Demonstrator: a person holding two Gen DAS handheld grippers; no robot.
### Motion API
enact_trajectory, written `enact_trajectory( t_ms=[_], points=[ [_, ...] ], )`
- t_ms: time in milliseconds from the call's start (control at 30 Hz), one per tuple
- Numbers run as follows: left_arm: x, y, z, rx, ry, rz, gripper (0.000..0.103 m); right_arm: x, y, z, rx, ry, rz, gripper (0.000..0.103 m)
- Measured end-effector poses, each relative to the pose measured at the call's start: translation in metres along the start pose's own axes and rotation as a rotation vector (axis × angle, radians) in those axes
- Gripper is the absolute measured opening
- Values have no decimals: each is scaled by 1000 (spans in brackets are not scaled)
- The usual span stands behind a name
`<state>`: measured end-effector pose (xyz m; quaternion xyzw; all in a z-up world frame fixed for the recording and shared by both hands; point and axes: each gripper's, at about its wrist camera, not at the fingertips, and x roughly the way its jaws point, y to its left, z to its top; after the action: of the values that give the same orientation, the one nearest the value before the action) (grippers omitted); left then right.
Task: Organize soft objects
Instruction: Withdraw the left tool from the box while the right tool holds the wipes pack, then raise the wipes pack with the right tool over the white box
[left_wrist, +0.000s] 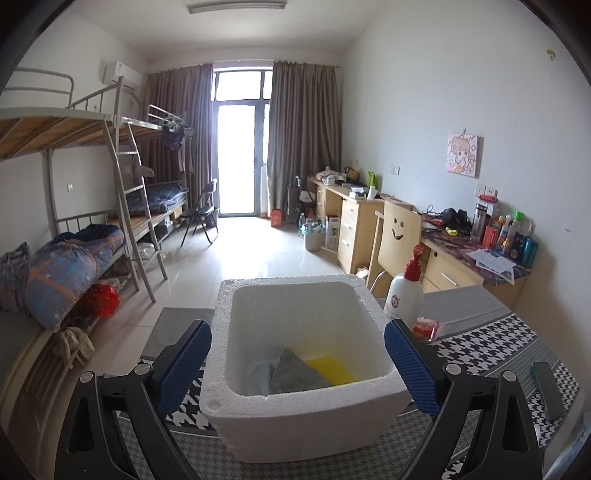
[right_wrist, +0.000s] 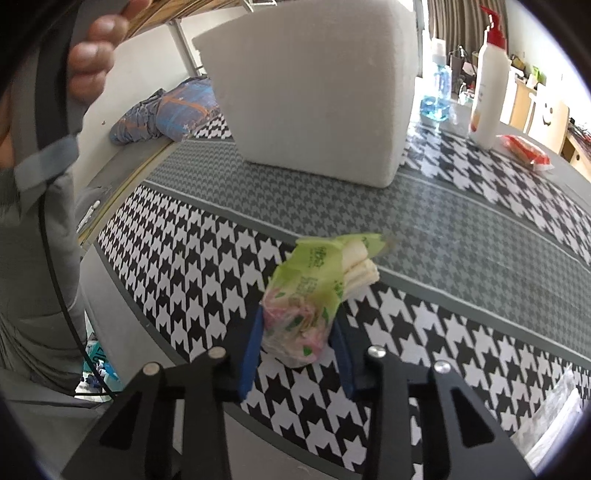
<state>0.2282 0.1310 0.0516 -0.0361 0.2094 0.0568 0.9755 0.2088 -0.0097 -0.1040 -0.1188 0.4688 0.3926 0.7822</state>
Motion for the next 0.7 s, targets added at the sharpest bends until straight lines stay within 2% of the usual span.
enact_trajectory(
  t_ms=[167,700],
  points=[
    [-9,0,-3,-1,-17,5,102,-11,-2,7,2,-34,-28,41],
    [-34,-5,-21,-2,-43,6,102,-54,-14,24,-4,-165,-99,41]
  ],
)
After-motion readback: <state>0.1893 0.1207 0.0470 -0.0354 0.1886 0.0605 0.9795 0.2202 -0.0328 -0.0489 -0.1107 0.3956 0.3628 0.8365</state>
